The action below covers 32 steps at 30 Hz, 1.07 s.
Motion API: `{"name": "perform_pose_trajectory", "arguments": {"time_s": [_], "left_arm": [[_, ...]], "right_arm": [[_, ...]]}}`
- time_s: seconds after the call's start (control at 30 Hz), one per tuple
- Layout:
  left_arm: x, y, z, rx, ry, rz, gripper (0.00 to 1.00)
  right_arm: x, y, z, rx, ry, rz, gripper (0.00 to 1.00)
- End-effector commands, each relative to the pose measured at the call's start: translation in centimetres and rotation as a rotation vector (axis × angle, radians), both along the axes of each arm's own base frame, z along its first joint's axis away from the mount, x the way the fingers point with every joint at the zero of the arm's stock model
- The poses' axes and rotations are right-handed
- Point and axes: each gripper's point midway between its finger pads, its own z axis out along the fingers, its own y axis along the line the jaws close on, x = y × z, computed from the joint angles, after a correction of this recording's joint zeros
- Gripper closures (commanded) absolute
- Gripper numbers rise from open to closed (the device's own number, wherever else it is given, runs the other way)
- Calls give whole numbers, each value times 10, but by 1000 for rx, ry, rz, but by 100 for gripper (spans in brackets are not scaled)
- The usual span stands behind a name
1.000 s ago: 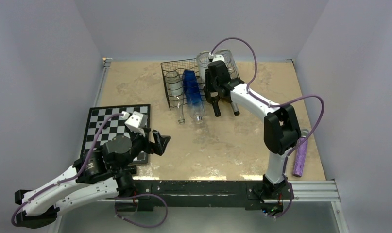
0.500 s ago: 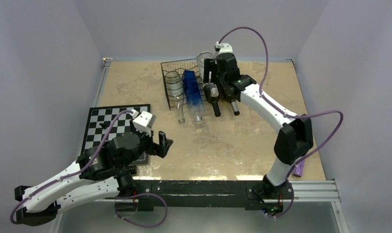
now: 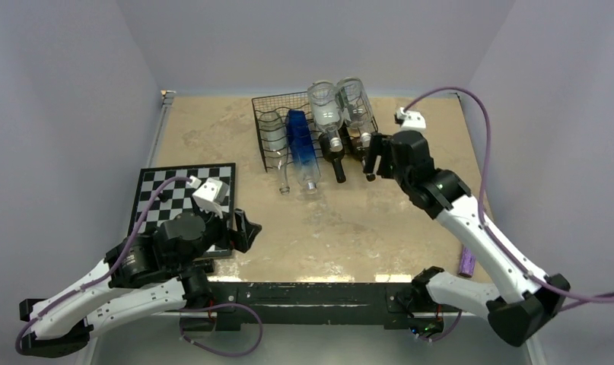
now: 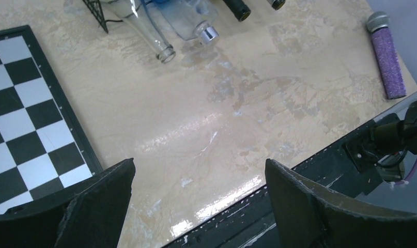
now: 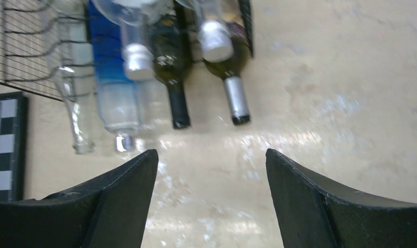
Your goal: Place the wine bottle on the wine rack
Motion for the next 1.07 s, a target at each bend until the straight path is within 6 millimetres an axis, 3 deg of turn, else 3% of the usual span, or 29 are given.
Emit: {"name": "perform_pose_trajectory", "arguments": {"time_s": [0.0,0.13,0.33,0.47,0.67,1.03], "left_arm": [[-5,21,-3,-11,69,91,1],[-16,27,3,-60,78,65,1],[-22,50,17,-69,53,86,1],[-24,62,24,-44,42,101,1],[-25,76,40,-68,1,121,1],[-24,82,45,-71,-4,144,1]], "right_arm": [[-46,-51,-15,-6,30,-175,20],[-90,-73,-7,13,-4,-140,20],[-149,-75,11,118,-104,56,19],[-176,-82,20,146,-125,105,19],[-198,-91,31,154,-160,136,19],[-205,-94,34,156,-175,148,19]]}}
